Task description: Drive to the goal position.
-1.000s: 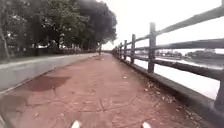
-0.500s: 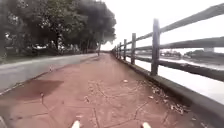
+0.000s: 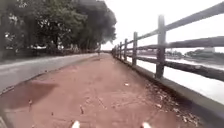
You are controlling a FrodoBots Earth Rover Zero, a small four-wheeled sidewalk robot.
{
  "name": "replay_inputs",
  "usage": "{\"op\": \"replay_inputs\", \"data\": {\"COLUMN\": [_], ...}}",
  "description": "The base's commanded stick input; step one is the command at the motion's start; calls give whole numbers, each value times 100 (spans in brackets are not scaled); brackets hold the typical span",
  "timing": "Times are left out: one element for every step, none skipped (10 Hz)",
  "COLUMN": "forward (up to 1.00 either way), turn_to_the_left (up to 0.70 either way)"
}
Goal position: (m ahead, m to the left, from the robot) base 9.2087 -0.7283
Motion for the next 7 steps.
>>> {"op": "replay_inputs", "data": {"forward": [50, 50, 50, 50, 50, 50, 50], "turn_to_the_left": [50, 50, 6, 6, 5, 5, 1]}}
